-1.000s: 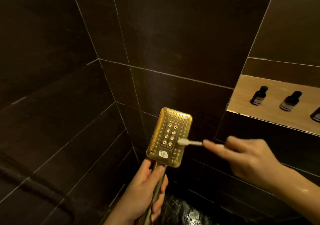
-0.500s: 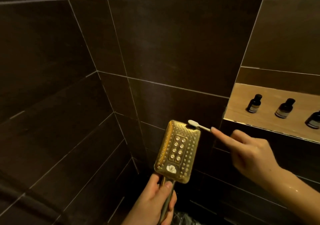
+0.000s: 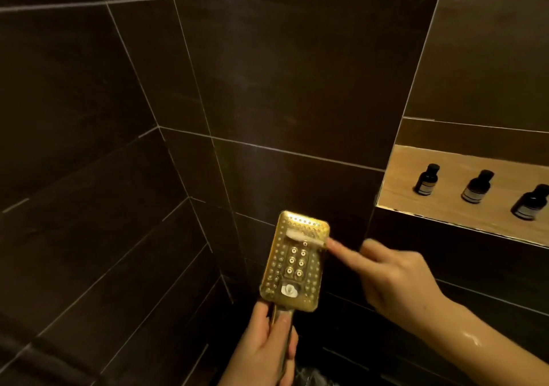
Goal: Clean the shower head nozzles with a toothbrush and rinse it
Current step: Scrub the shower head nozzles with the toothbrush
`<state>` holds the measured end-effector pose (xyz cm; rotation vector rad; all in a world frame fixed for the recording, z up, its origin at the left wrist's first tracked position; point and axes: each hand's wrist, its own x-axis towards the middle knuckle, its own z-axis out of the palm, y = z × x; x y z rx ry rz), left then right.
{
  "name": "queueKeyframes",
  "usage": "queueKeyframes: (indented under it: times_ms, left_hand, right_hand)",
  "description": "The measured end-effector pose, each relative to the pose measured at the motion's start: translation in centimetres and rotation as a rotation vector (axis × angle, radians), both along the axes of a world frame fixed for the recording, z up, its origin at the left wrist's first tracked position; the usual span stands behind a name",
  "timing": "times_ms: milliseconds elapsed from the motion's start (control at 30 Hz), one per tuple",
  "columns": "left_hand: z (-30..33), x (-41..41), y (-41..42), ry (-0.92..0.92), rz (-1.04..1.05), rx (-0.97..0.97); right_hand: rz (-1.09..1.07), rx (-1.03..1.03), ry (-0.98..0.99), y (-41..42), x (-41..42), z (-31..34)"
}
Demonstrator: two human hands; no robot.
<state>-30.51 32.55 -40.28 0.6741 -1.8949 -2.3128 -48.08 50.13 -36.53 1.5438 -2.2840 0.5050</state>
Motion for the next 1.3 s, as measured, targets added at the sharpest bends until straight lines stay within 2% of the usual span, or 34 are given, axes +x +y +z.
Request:
queueKeyframes:
  times_ms: [100, 167, 300, 433, 533, 633, 733, 833, 933, 1033, 1200, 1300]
  left_hand:
    - [0.0, 0.2, 0.5, -0.01, 0.001, 0.007]
    - [-0.2, 0.3, 0.5, -0.019, 0.014, 0.019]
    - [-0.4, 0.6, 0.1, -0.027, -0.037, 0.023]
    - [-0.3, 1.4, -0.3, -0.023, -0.058, 0.04]
    - [-0.5, 1.7, -0.5, -0.019, -0.058, 0.073]
    - [-0.4, 2.1, -0.7, -0.033, -0.041, 0.113]
    - [-0.3, 2.0, -0.9, -0.026, -0.032, 0.123]
    - [-0.2, 1.9, -1.0, -0.014, -0.03, 0.149]
    - [0.0, 1.8, -1.0, -0.007, -0.01, 0.188]
    - [0.6, 1.5, -0.8, 0.047, 0.005, 0.244]
    - [0.7, 1.2, -1.1, 0.023, 0.012, 0.153]
    - [0.5, 1.3, -0.9, 0.002, 0.033, 0.132]
  right_hand:
    - [-0.023, -0.028, -0.051, -0.8, 0.5, -0.1]
    - [0.064, 0.041, -0.015, -1.0, 1.5, -0.5]
    - [-0.029, -0.02, -0.016, -1.3, -0.1, 0.8]
    - [0.086, 0.09, 0.07, -1.0, 0.3, 0.9]
    - [0.015, 0.043, 0.03, -0.8, -0.4, 1.3]
    - [0.048, 0.084, 0.081, -0.6, -0.1, 0.9]
    - [0.016, 0.063, 0.02, -0.5, -0.1, 0.8]
    - [0.034, 0.076, 0.04, -0.7, 0.0, 0.9]
    - [-0.068, 0.025, -0.037, -0.9, -0.4, 1.0]
    - [-0.038, 0.104, -0.075, -0.7, 0.9, -0.3]
    - [-0.225, -0.138, -0.195, -0.3, 0.0, 0.3]
    - [-0.168, -0.178, -0.168, -0.8, 1.1, 0.8]
